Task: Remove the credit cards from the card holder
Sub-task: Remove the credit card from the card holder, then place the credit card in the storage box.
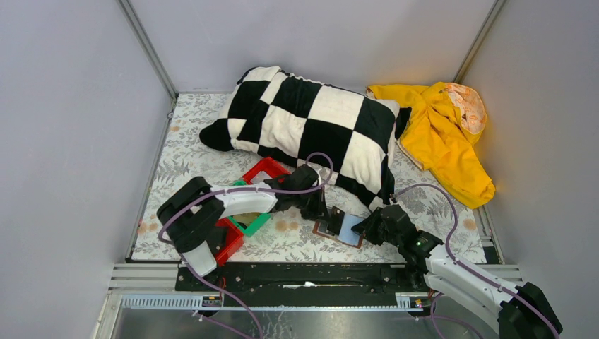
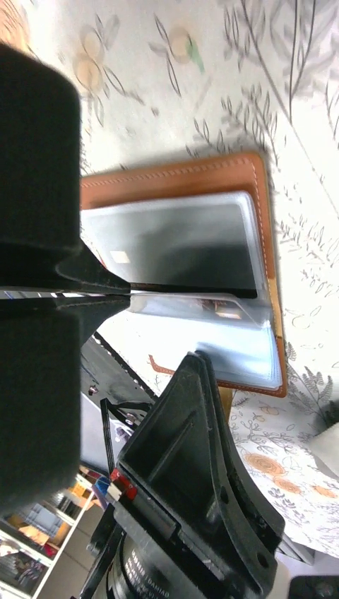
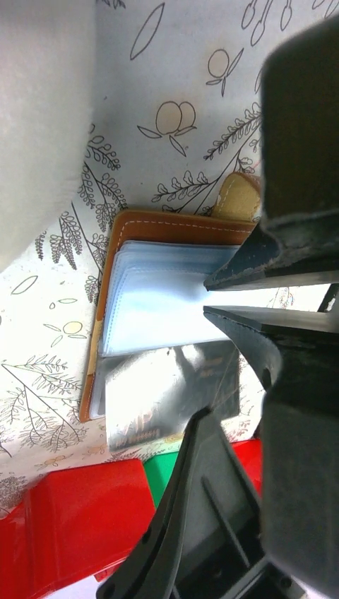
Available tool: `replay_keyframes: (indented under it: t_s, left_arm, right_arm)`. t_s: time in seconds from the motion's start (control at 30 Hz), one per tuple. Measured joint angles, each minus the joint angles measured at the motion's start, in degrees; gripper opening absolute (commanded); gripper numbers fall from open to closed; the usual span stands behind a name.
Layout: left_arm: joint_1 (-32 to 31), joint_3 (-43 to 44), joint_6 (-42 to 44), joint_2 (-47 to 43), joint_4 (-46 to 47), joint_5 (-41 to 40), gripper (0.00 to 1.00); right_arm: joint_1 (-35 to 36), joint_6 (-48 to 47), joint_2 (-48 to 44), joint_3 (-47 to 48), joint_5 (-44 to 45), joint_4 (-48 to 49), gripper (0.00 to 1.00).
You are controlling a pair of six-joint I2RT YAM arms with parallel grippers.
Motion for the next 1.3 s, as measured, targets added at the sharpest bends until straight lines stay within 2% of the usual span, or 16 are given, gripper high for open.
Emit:
replay_keyframes:
  t_s: [0.27,0.43,0.57,0.73,0.97,1.13,1.3]
  left_arm:
    - [2.89,-0.15,4.81,-9.31,-12.61,-6.43,0.00]
    - [3.85,2.89,6.69,-21.20,-26.75,-11.56,0.00]
    - [7.58,6.32,6.12,-30.80,-36.70,-16.02,0.00]
    - [12.33,9.22,1.46,-40.61,-52.26,-23.61,0.00]
    - [13.66,11.26,-9.49,-45.75,-70.82,-34.23,0.00]
    - [14.29,10.84,-14.60,-46.16,-76.81,-38.36,0.00]
    - [14.73,5.68,-17.84,-48.63,-78.20,-41.29,0.00]
  right_arm:
    - [0.00,0.59,0.17,-0.04,0.09,0.09,0.22]
    - [0.00,0.57,0.13,0.17,0.17,-0.42,0.22]
    - [0.00,0.13,0.11,0.96,0.33,-1.97,0.22]
    - [0.00,-0.76,0.11,1.81,0.46,-3.65,0.22]
    - [0.00,-1.18,0.17,1.86,0.42,-3.63,0.22]
    - [0.00,-1.40,0.72,1.90,0.28,-3.17,0.22]
    - [0.00,-1.44,1.79,2.08,0.09,-2.45,0.23]
